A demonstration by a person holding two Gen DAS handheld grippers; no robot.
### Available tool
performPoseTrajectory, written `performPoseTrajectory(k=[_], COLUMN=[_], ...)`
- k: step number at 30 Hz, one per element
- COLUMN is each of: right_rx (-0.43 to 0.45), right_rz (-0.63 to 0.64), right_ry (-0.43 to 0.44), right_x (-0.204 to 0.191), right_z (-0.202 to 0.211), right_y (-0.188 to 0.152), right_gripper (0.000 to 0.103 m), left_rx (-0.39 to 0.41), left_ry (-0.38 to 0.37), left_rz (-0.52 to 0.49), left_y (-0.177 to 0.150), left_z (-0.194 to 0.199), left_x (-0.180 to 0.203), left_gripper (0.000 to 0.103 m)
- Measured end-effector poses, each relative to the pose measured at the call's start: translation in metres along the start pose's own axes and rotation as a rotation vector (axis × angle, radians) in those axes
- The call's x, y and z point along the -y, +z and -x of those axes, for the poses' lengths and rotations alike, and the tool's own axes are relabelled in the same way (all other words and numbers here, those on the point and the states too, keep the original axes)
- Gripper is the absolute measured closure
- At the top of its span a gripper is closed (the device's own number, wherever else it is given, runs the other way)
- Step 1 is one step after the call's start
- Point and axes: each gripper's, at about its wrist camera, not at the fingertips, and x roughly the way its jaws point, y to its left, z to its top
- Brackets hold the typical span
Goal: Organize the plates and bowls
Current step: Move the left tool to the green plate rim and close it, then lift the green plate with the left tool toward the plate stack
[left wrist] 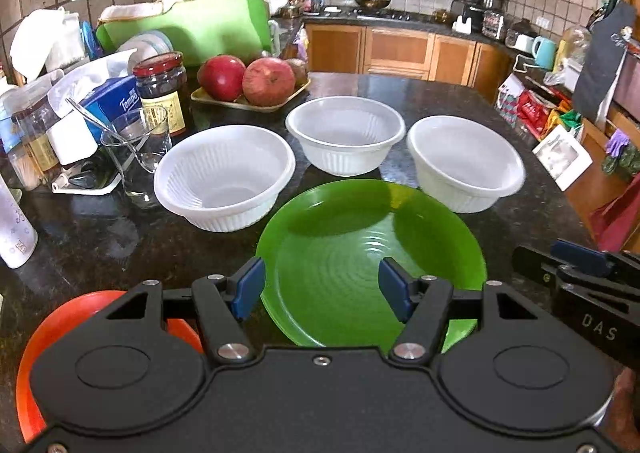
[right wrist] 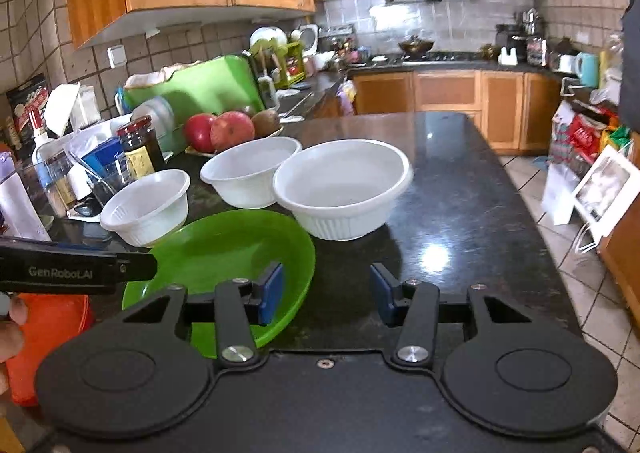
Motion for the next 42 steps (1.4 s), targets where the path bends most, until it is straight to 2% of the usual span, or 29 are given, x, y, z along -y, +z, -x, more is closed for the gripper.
performPoseTrajectory(k=[8, 12, 18, 21, 26, 30, 34, 42], right_rx=[-0.089, -0.122, -0.110, -0.117, -0.117, -0.124, -0.120, -0.126], right_rz=[-0.029, -0.051, 0.001, 0.033, 0.037, 0.035, 0.031, 0.010], right_ry=[-0.015, -0.015, -0.030, -0.033, -0.039, -0.022, -0.033, -0.050], right_x=[0.000, 0.001, -0.009, -0.013, -0.015, -0.015, -0.015, -0.008], right_z=[-0.039, -0.053, -0.062, -0.065, -0.069, -0.067, -0.064, -0.047], right_y=[0.002, 0.001, 0.003, 0.003, 0.003, 0.003, 0.001, -0.006], right_gripper=[0.054, 0.057, 0.061, 0.067, 0.077, 0.086, 0.090, 0.090], left_rx=[-0.076, -0.121, -0.171, -0.191, -0.182, -0.177, -0.167, -0.184], left_ry=[0.024, 0.019, 0.007, 0.010, 0.002, 0.006, 0.038, 0.014], left_rz=[0.015, 0.019, 0.050, 0.050, 0.043, 0.056, 0.045, 0.037], left_y=[0.005, 0.007, 0.011, 0.011, 0.012, 0.012, 0.010, 0.004], left_z=[-0.024, -0.033, -0.048, -0.053, -0.054, -0.055, -0.053, -0.043], left_x=[-0.007, -0.012, -0.022, -0.024, -0.026, -0.028, -0.028, -0.023], left_gripper=[0.038, 0.039, 0.049, 0.053, 0.056, 0.065, 0.081, 0.084])
